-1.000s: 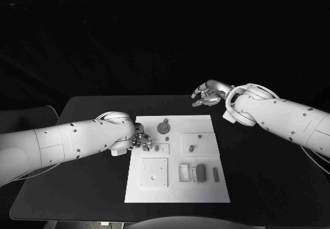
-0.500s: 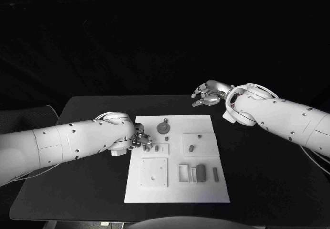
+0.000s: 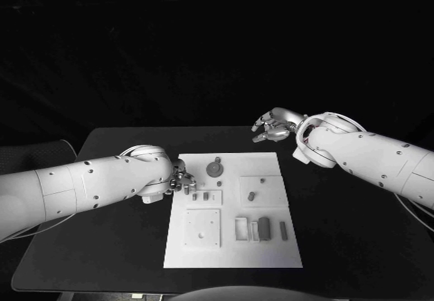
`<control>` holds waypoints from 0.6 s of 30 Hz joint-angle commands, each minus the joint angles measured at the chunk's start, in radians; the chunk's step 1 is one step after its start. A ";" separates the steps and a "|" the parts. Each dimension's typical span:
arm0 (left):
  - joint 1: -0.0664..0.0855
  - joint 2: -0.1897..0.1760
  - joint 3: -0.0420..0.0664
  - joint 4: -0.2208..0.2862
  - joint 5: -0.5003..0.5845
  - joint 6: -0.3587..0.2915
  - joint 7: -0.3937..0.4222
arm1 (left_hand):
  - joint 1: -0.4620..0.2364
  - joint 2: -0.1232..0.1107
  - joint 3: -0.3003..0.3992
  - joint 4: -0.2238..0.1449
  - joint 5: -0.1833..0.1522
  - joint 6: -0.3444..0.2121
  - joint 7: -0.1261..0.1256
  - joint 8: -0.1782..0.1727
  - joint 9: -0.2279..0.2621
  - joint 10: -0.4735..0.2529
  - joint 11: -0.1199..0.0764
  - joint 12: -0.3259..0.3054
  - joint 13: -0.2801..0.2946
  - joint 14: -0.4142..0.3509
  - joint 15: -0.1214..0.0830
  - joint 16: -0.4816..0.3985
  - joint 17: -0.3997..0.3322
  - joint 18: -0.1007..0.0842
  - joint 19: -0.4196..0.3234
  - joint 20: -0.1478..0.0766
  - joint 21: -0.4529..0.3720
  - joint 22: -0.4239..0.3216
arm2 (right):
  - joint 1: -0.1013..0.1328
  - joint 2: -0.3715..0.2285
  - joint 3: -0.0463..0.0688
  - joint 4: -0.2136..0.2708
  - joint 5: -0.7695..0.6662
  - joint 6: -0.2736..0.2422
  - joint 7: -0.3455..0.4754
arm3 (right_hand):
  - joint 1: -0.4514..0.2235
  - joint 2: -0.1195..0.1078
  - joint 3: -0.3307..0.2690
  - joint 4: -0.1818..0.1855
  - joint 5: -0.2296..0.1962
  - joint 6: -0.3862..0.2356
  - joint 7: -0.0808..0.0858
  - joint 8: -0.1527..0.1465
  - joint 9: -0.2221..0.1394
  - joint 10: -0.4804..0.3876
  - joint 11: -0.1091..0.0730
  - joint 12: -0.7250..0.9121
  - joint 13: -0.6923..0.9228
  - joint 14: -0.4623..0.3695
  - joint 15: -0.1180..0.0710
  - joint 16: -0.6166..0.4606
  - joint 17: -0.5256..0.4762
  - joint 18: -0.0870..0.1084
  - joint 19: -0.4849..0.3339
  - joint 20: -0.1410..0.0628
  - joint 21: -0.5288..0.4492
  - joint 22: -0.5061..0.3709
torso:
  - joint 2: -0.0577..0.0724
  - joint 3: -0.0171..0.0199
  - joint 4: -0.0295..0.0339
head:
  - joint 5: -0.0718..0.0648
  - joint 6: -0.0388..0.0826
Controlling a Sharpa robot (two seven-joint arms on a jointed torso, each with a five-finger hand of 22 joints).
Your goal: Assemble the parts on the task board
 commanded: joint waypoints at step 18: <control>0.045 0.005 0.022 -0.041 -0.123 -0.373 0.504 | 0.420 -0.136 0.010 -0.065 -0.142 -0.171 0.090 -0.095 -0.095 -0.223 0.118 -0.320 -0.212 -0.169 0.126 -0.162 -0.074 0.029 -0.151 0.093 -0.169 -0.056 | -0.008 -0.008 0.000 -0.011 -0.003 0.007 0.008 | -0.003 0.005 -0.003 0.006 0.005 0.000 0.008 0.002 -0.002 -0.007 0.002 0.005 -0.002 -0.001 -0.007 0.002 -0.001 0.009 0.002 -0.005 -0.004 0.003 | -0.001 0.0014 0.0008 | -0.004 0.026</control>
